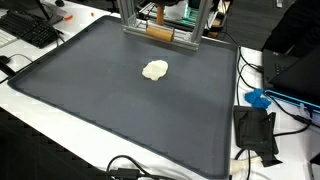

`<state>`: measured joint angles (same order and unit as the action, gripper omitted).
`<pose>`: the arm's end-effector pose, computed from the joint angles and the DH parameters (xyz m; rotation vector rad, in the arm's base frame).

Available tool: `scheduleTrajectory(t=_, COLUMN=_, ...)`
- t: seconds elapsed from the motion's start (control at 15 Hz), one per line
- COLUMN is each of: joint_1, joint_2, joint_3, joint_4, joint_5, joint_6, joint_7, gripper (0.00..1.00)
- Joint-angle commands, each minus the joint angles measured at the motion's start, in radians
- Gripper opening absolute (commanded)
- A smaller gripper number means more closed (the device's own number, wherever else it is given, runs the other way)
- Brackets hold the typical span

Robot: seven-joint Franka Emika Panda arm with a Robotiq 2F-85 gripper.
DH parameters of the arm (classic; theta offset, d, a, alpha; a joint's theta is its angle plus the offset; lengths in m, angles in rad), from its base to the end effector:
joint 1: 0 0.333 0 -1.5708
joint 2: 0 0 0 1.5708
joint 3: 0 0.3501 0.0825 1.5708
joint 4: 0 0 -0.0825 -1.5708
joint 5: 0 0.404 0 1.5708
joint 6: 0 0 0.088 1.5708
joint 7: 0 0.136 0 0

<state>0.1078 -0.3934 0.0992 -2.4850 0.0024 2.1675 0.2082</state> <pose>0.4224 0.0893 0.4288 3.1189 -0.0134 0.1247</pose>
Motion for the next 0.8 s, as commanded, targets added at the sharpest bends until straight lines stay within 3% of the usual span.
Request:
scheduleTrajectory(t=0.0, joint_1=0.003, joint_2=-0.154, joint_3=-0.007, joint_4=-0.061, joint_5=0.042, joint_6=-0.055, joint_7=-0.040, gripper=0.22)
scheduleTrajectory(t=0.73, joint_1=0.062, joint_2=-0.385, joint_3=-0.010, joint_4=-0.114, joint_5=0.157, joint_6=-0.196, joint_7=-0.134, gripper=0.22)
